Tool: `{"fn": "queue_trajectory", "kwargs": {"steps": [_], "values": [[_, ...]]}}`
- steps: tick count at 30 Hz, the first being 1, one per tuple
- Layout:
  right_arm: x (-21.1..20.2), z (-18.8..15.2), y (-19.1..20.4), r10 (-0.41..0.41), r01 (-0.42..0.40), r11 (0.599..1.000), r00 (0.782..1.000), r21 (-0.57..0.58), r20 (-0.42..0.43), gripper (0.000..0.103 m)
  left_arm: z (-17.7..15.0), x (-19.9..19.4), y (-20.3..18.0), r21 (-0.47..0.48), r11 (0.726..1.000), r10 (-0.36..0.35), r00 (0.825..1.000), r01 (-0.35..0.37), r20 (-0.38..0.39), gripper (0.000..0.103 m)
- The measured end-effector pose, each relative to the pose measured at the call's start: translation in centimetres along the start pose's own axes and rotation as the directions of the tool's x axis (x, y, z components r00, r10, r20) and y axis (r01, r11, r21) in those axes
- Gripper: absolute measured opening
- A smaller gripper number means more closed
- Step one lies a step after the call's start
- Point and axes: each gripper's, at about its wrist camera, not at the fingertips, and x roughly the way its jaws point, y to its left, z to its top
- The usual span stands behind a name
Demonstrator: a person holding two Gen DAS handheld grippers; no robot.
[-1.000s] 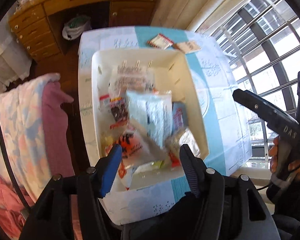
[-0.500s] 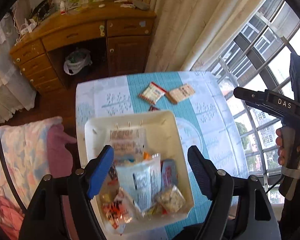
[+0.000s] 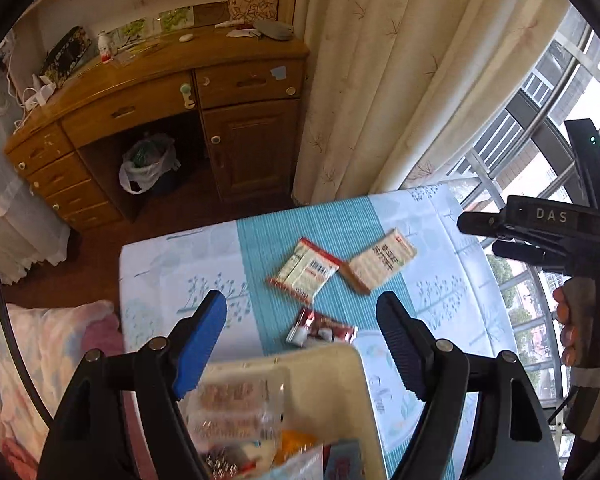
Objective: Organize snacks
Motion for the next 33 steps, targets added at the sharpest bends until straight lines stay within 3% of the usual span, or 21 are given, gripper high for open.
{"fn": "queue_trajectory", "kwargs": {"steps": [9, 14, 22, 29, 33], "values": [[8.2, 2.1, -2.8, 0.013, 0.011, 0.985, 0.991, 0.175, -0.133, 0.076, 1.8, 9.6, -0.3, 0.019, 1.0, 0.012, 0.996, -0.011, -0.088, 0.076], [11.6, 2.6, -3.0, -0.026, 0.063, 0.979, 0.981, 0.193, -0.19, 0.076, 1.8, 13.6, -0.5, 0.055, 0.998, 0.039, 0.988, -0.031, -0.15, 0.076], [15.1, 3.2, -2.5, -0.045, 0.096, 0.974, 0.97, 0.204, -0.238, 0.076, 1.6, 18.6, -0.8, 0.074, 0.997, 0.054, 0.963, -0.036, -0.263, 0.076], [16.6, 3.3, -2.8, -0.075, 0.143, 0.956, 0.963, 0.257, -0.26, 0.076, 1.0, 21.8, -1.1, 0.089, 0.995, 0.069, 0.931, -0.04, -0.359, 0.076], [17.2, 3.5, -2.5, -0.102, 0.17, 0.954, 0.958, 0.247, -0.268, 0.076, 0.9, 23.0, -1.3, 0.101, 0.995, 0.039, 0.919, 0.001, -0.392, 0.076]]}}
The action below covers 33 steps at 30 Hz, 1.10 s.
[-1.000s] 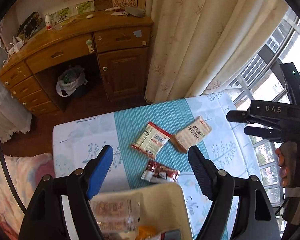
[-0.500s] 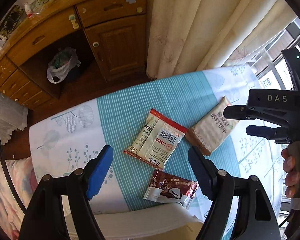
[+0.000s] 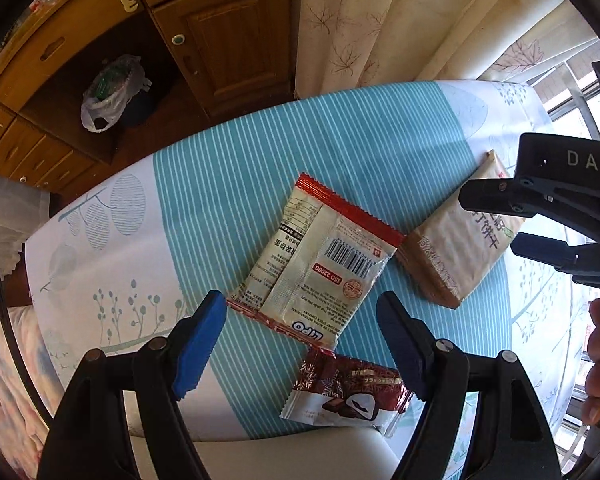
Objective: Organize snacks
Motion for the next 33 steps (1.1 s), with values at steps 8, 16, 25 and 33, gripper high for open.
{"fn": "queue_trajectory", "kwargs": {"steps": [8, 16, 25, 33], "values": [[0.6, 0.3, 1.0, -0.067, 0.067, 0.998, 0.997, -0.012, 0.039, 0.076, 0.5, 1.5, -0.1, 0.013, 1.0, 0.017, 1.0, -0.017, -0.024, 0.076], [1.1, 0.0, 2.4, -0.072, 0.076, 0.996, 0.994, -0.044, 0.082, 0.067, 1.1, 2.1, -0.3, 0.013, 0.999, 0.033, 0.997, -0.032, -0.072, 0.078], [0.1, -0.2, 1.0, -0.024, 0.032, 0.996, 0.995, -0.085, 0.101, 0.047, 1.3, 2.6, 0.0, -0.017, 0.999, 0.028, 0.998, -0.029, -0.061, 0.077], [-0.5, -0.2, 0.5, 0.024, -0.013, 0.994, 0.995, -0.11, 0.099, 0.034, 0.9, 1.9, 0.4, -0.031, 0.999, 0.021, 0.999, -0.022, -0.026, 0.055]]}}
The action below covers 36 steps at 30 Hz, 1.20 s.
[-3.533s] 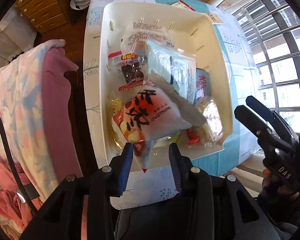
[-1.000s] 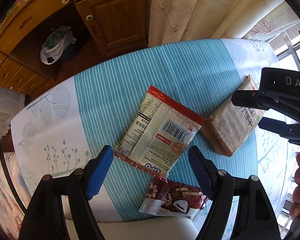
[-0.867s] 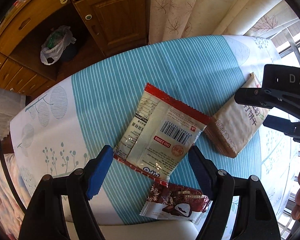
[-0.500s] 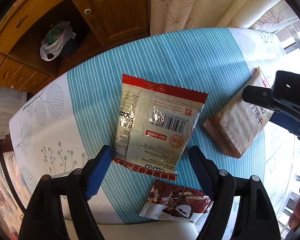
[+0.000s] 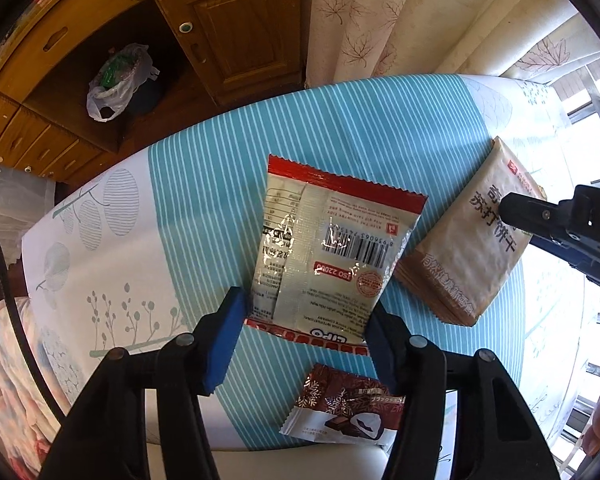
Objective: Organize snacks
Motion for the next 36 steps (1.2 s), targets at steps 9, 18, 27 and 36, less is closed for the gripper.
{"fn": "queue_trajectory", "kwargs": {"steps": [9, 18, 27, 36], "values": [[-0.7, -0.2, -0.8, 0.039, -0.039, 0.999, 0.999, -0.002, 0.004, 0.0, -0.2, -0.7, 0.5, -0.05, 0.998, -0.022, 1.0, 0.023, 0.013, 0.049], [-1.2, -1.4, -1.2, 0.104, -0.104, 0.995, 0.995, -0.001, 0.005, 0.0, -0.7, -2.8, 0.9, -0.062, 0.997, -0.051, 0.996, 0.056, 0.071, 0.049], [-4.0, -2.1, -0.1, 0.184, -0.181, 0.982, 0.981, -0.051, 0.061, 0.0, -1.7, -7.5, 0.6, -0.053, 0.993, -0.091, 0.98, 0.101, 0.177, 0.049], [-7.8, -3.3, -0.2, 0.279, -0.265, 0.958, 0.951, -0.109, 0.132, 0.0, -3.8, -13.2, -0.2, -0.036, 0.984, -0.158, 0.941, 0.177, 0.299, 0.049]]}}
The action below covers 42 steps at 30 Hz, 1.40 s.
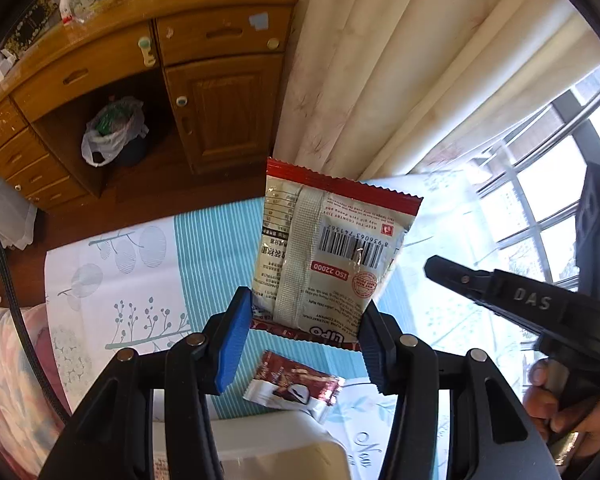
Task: Organize snacks
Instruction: 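Lift the wafer packet over the tray with the left tool while the right tool reopens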
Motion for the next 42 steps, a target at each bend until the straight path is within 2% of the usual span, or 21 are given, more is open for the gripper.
{"fn": "queue_trajectory", "kwargs": {"steps": [5, 10, 13, 14, 15, 17, 19, 22, 25, 31, 36, 38, 40, 42], "values": [[-0.8, -0.4, 0.1, 0.022, -0.022, 1.0, 1.0, 0.002, -0.013, 0.0, -0.9, -3.6, -0.7, 0.006, 1.0, -0.028, 0.998, 0.028, 0.059, 0.049], [0.2, -0.4, -0.6, -0.003, 0.007, 0.998, 0.998, 0.056, -0.061, 0.0, -2.9, -7.4, -0.6, 0.003, 0.999, -0.046, 0.994, 0.046, 0.102, 0.049], [1.3, -0.2, -1.0, -0.022, 0.03, 0.997, 0.995, 0.077, -0.095, 0.004, -4.3, -9.4, 0.0, -0.013, 0.999, -0.048, 0.991, 0.05, 0.126, 0.049], [1.8, 0.0, -1.1, -0.03, 0.039, 0.996, 0.994, 0.086, -0.107, 0.012, -4.7, -9.9, 0.2, -0.021, 0.999, -0.047, 0.99, 0.05, 0.131, 0.049], [2.3, 0.1, -1.2, -0.037, 0.048, 0.995, 0.992, 0.092, -0.118, 0.026, -5.2, -10.4, 0.4, -0.031, 0.998, -0.044, 0.99, 0.049, 0.135, 0.049], [3.2, 0.3, -1.2, -0.043, 0.057, 0.993, 0.99, 0.102, -0.134, 0.039, -6.0, -11.3, 1.0, -0.053, 0.998, -0.038, 0.989, 0.046, 0.143, 0.049], [3.9, 0.5, -1.1, -0.054, 0.07, 0.992, 0.987, 0.105, -0.154, 0.04, -6.9, -12.0, 1.4, -0.078, 0.996, -0.03, 0.989, 0.042, 0.147, 0.049], [5.2, 0.7, -0.5, -0.091, 0.108, 0.99, 0.979, 0.087, -0.181, 0.051, -8.4, -12.9, 2.2, -0.113, 0.993, -0.018, 0.989, 0.034, 0.144, 0.049], [6.3, 1.0, 0.4, -0.117, 0.13, 0.99, 0.973, 0.055, -0.197, 0.052, -10.2, -13.5, 2.8, -0.139, 0.99, 0.0, 0.991, 0.018, 0.13, 0.049], [8.7, 1.2, 2.3, -0.234, 0.233, 0.972, 0.947, -0.033, -0.221, 0.057, -13.8, -13.7, 4.5, -0.212, 0.977, 0.054, 0.996, -0.038, 0.07, 0.049], [10.9, 1.0, 3.5, -0.346, 0.329, 0.938, 0.908, -0.11, -0.237, 0.057, -16.6, -14.5, 6.1, -0.278, 0.957, 0.095, 0.995, -0.08, 0.039, 0.049], [11.2, 0.9, 4.0, -0.39, 0.368, 0.92, 0.892, -0.136, -0.228, 0.057, -17.7, -14.7, 6.7, -0.304, 0.948, 0.112, 0.993, -0.099, 0.024, 0.049], [11.4, 0.8, 4.6, -0.414, 0.387, 0.908, 0.885, -0.16, -0.211, 0.058, -18.8, -14.9, 7.3, -0.329, 0.937, 0.123, 0.992, -0.115, 0.005, 0.049], [11.9, 0.8, 5.1, -0.457, 0.423, 0.886, 0.865, -0.189, -0.208, 0.058, -19.8, -15.0, 7.7, -0.348, 0.929, 0.133, 0.991, -0.129, -0.013, 0.049]]}}
